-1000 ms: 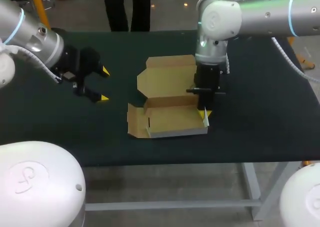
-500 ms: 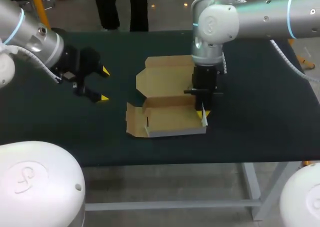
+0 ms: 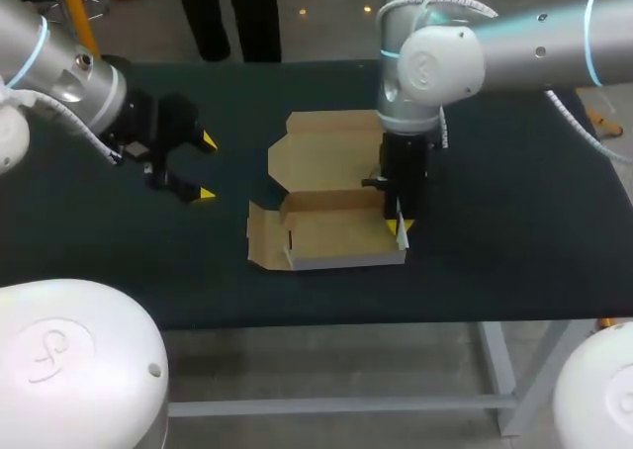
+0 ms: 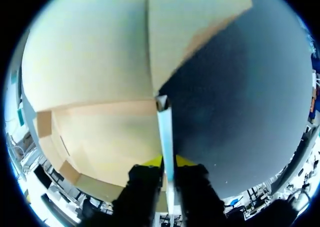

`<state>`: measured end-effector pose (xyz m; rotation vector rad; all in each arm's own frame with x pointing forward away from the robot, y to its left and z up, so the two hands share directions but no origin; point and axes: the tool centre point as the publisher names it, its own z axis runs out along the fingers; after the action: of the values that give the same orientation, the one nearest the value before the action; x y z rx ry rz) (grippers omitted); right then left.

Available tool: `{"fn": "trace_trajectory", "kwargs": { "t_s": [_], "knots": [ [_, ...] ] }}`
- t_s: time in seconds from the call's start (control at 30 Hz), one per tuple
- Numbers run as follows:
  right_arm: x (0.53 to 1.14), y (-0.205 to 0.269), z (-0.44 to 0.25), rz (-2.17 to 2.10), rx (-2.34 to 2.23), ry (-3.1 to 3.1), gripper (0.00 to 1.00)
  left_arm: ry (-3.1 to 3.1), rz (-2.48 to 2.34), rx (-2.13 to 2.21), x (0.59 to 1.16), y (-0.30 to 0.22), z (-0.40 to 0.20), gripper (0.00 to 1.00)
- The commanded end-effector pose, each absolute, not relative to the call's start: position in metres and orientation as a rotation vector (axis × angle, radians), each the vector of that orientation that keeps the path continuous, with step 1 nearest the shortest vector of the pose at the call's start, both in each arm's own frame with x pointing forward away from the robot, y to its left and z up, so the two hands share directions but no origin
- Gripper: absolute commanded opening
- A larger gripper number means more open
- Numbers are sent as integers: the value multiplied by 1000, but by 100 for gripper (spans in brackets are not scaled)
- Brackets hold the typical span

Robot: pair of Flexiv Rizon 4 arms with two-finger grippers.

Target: Assemble the packaging by folding the flat box into shape, placing the metal phone stand inside, and closing the box properly

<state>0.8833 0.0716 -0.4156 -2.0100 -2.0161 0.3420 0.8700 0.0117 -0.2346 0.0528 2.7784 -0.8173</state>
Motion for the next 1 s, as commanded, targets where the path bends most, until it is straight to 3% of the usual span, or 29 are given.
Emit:
{"fn": "trace_trajectory", "kwargs": {
  "t_s": [0.03,0.33,0.63,1.0],
  "knots": [
    [874,69,-415,249,-2068,-2055,20,2784,-810,52,870,12,-233,100],
    [872,66,-411,99,-2179,-2097,12,2784,-810,52,870,12,-233,100],
    [875,66,-412,54,-2236,-2136,16,2784,-810,52,870,12,-233,100],
    [881,69,-418,65,-2272,-2140,13,2784,-810,52,870,12,-233,100]
  ]
}}
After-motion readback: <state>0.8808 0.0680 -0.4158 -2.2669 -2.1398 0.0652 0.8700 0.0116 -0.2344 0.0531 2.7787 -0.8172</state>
